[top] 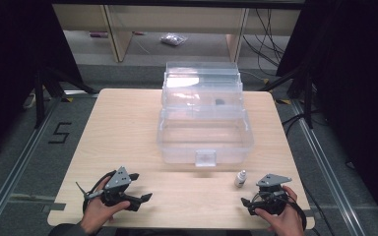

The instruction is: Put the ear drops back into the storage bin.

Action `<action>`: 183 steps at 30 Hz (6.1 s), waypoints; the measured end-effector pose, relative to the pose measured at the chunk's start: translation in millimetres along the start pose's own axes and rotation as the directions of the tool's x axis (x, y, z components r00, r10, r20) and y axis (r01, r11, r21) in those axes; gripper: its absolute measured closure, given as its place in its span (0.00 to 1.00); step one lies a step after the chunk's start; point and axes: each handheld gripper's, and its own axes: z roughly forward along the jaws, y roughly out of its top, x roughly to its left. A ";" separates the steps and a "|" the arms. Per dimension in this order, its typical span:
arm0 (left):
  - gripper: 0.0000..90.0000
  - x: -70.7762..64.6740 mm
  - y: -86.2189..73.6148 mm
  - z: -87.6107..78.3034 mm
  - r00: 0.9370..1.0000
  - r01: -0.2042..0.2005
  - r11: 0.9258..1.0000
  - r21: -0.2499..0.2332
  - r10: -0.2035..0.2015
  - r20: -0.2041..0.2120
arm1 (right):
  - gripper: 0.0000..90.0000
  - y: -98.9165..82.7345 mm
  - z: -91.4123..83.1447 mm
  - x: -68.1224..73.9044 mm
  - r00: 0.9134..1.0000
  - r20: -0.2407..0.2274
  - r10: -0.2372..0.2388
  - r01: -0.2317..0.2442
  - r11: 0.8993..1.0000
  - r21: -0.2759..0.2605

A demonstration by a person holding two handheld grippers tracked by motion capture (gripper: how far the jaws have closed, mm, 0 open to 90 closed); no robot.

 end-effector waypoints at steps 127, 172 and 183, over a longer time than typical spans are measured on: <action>0.16 1.7 -0.6 -0.1 1.000 0.000 1.000 -0.002 0.000 -0.008 | 0.67 105.9 -10.9 -11.1 0.975 -0.088 -0.203 0.211 0.972 0.100; 0.16 2.5 -0.2 -0.6 1.000 0.001 1.000 0.010 -0.001 0.000 | 0.67 203.7 -21.0 -39.5 0.972 -0.054 -0.227 0.232 0.964 0.127; 0.16 2.1 -0.7 -0.7 1.000 0.001 1.000 0.003 -0.001 -0.005 | 0.67 215.8 3.6 -52.4 0.985 -0.039 -0.168 0.172 0.971 0.164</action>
